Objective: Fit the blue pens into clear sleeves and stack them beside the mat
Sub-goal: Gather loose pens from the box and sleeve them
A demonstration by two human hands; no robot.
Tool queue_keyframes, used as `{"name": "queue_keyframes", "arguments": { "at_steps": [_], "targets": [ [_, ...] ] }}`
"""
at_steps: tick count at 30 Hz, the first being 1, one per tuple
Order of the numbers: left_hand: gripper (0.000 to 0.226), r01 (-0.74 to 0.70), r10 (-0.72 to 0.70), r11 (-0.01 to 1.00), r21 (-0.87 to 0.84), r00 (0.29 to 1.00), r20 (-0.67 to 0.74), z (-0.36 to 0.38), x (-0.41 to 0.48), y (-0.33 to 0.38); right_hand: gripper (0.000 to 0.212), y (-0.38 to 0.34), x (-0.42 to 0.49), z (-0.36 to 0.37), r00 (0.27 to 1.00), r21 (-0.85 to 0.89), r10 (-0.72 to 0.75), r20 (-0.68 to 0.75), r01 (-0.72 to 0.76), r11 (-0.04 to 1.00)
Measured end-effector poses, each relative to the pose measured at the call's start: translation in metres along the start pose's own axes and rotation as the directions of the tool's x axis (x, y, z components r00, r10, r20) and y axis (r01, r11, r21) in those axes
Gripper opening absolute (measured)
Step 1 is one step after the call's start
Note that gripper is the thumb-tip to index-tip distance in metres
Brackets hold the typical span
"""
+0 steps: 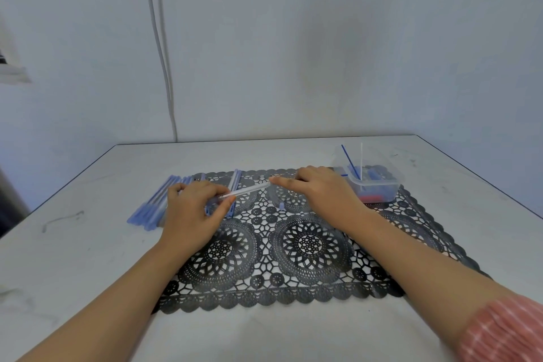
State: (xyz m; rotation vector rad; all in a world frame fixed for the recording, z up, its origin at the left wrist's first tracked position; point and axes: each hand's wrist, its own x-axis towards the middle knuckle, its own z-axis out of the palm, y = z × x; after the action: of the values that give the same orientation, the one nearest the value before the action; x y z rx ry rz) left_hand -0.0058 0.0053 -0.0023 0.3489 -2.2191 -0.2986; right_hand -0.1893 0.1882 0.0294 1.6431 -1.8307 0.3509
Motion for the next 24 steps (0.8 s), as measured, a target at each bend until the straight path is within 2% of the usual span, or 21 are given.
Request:
{"name": "queue_keyframes", "arguments": {
  "at_steps": [13, 18, 20, 21, 24],
  "targets": [
    [0.03, -0.053, 0.053, 0.996, -0.075, 0.999, -0.003, -0.0005, 0.0003, 0.0004, 0.081, -0.0048, 0.0005, 0.001, 0.999, 0.005, 0.012, -0.038, -0.012, 1.0],
    [0.032, -0.101, 0.101, 0.993, -0.054, 0.995, -0.012, 0.0, 0.0009, -0.0003, 0.067, -0.0069, 0.0004, 0.0045, 0.998, 0.042, 0.044, -0.04, -0.042, 0.998],
    [0.034, -0.106, 0.105, 0.993, -0.053, 0.994, -0.02, 0.0001, 0.001, -0.0007, 0.037, -0.0084, 0.0002, 0.0034, 0.99, 0.065, 0.12, -0.074, -0.115, 0.991],
    [0.036, -0.106, 0.104, 0.993, -0.055, 0.994, -0.025, -0.0001, 0.0012, -0.0012, 0.029, -0.0085, 0.0, 0.0019, 0.974, 0.071, 0.2, -0.103, -0.193, 0.979],
    [0.044, -0.109, 0.107, 0.992, -0.056, 0.994, -0.039, -0.0002, 0.0018, -0.0023, 0.055, -0.0053, -0.0004, -0.001, 0.917, -0.026, 0.379, -0.126, -0.385, 0.922]
  ]
}}
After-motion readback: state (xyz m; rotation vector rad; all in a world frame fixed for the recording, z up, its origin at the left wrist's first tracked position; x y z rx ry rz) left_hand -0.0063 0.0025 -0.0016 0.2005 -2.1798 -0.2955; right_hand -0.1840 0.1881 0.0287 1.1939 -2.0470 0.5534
